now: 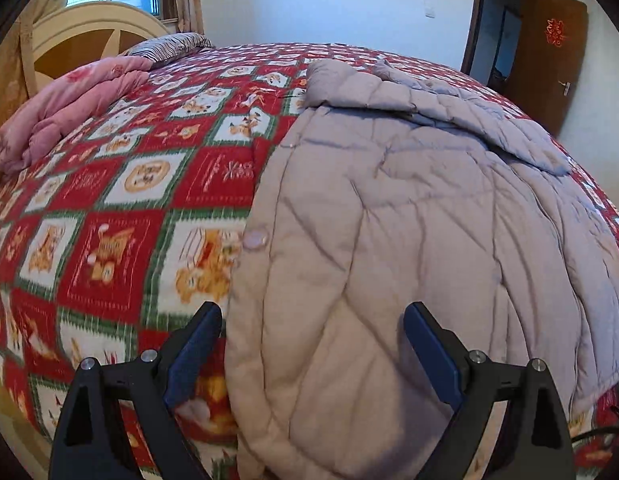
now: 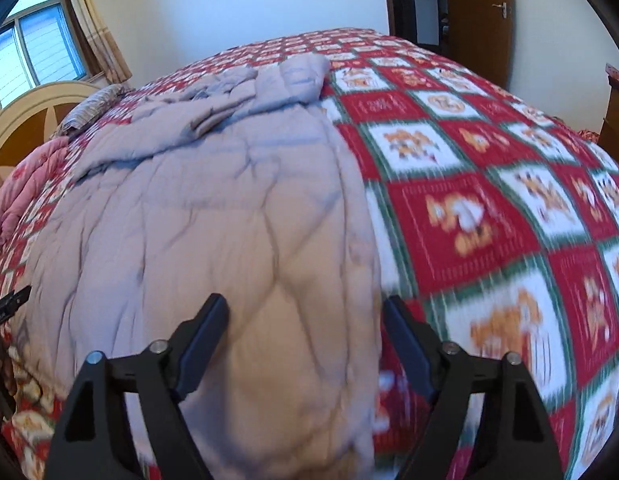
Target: Fold large clothes
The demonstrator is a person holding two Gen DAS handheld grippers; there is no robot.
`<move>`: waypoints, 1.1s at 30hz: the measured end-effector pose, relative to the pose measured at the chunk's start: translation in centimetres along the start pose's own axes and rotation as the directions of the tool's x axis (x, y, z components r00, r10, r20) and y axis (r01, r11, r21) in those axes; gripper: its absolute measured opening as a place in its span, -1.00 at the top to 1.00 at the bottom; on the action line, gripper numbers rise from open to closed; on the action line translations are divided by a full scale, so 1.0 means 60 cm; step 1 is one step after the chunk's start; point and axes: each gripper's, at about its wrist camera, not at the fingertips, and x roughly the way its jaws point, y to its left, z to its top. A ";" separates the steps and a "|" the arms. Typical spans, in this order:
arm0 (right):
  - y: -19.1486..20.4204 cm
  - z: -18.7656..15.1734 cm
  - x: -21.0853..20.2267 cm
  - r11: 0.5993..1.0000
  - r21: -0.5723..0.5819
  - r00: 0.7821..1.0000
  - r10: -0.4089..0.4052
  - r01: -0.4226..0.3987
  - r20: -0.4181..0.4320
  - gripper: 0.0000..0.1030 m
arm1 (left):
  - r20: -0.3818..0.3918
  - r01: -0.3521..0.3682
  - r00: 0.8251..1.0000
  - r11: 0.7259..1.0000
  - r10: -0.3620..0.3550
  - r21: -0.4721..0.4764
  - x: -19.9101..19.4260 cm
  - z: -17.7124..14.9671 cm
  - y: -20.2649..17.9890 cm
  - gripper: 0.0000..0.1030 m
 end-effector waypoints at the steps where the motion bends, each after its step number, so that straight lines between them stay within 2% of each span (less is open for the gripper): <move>1: 0.002 -0.007 -0.003 1.000 -0.006 1.000 0.001 -0.001 -0.005 -0.51 | -0.005 0.007 1.000 1.000 -0.007 0.006 0.000 -0.003 -0.001 -0.80; 6: -0.001 -0.039 -0.017 1.000 -0.023 0.999 0.017 -0.017 -0.030 -0.33 | -0.016 0.063 0.998 0.998 -0.063 -0.006 -0.004 -0.011 -0.002 -0.80; 13: 0.000 -0.061 -0.014 0.999 -0.022 0.998 0.037 -0.038 -0.044 -0.05 | -0.025 0.069 0.997 0.997 -0.068 0.031 -0.007 -0.018 -0.013 -0.79; 14: -0.002 -0.061 -0.012 0.999 -0.015 0.998 0.044 -0.045 -0.044 0.00 | -0.026 0.073 0.997 0.997 -0.073 0.030 -0.008 -0.018 -0.012 -0.77; 16: -0.003 -0.062 -0.013 0.999 -0.015 0.998 0.049 -0.050 -0.047 0.16 | -0.027 0.075 0.997 0.997 -0.074 0.035 -0.012 -0.019 -0.012 -0.57; 18: 0.001 -0.063 -0.018 0.999 -0.029 0.998 0.044 -0.046 -0.041 0.38 | -0.031 0.072 0.997 0.996 -0.071 0.044 -0.017 -0.020 -0.014 -0.48; 19: 0.003 -0.064 -0.022 0.998 -0.037 0.998 0.042 -0.044 -0.035 0.42 | -0.029 0.076 0.997 0.996 -0.074 0.044 -0.021 -0.020 -0.013 -0.45; 22: 0.001 -0.067 -0.024 0.998 -0.029 0.998 0.050 -0.051 -0.039 0.42 | -0.040 0.086 0.996 0.996 -0.085 0.031 -0.021 -0.021 -0.008 -0.45; 23: -0.003 -0.069 -0.024 0.998 -0.012 0.998 0.056 -0.057 -0.037 0.33 | -0.043 0.089 0.995 0.996 -0.087 0.026 -0.019 -0.023 -0.006 -0.44; 25: -0.007 -0.072 -0.020 0.998 0.008 0.998 0.060 -0.059 -0.036 0.29 | -0.057 0.099 0.993 0.995 -0.099 0.003 -0.014 -0.025 0.001 -0.41; 27: -0.007 -0.075 -0.017 0.999 0.013 0.998 0.042 -0.042 -0.035 0.07 | -0.059 0.106 0.993 0.994 -0.106 -0.017 -0.013 -0.025 0.006 -0.41; 28: -0.007 -0.075 -0.017 0.999 0.021 0.998 0.045 -0.044 -0.035 0.03 | -0.057 0.105 0.993 0.994 -0.106 -0.021 -0.013 -0.025 0.008 -0.41; 31: -0.010 -0.076 -0.014 0.998 0.029 0.998 0.048 -0.047 -0.035 0.02 | -0.055 0.113 0.992 0.993 -0.115 -0.038 -0.008 -0.028 0.013 -0.40; 32: -0.011 -0.077 -0.014 0.998 0.028 0.998 0.053 -0.052 -0.036 0.04 | -0.053 0.119 0.991 0.992 -0.121 -0.037 -0.009 -0.029 0.014 -0.33; 33: -0.008 -0.078 -0.014 0.999 0.008 0.998 0.054 -0.053 -0.042 0.27 | -0.050 0.119 0.991 0.992 -0.121 -0.031 -0.011 -0.029 0.013 0.01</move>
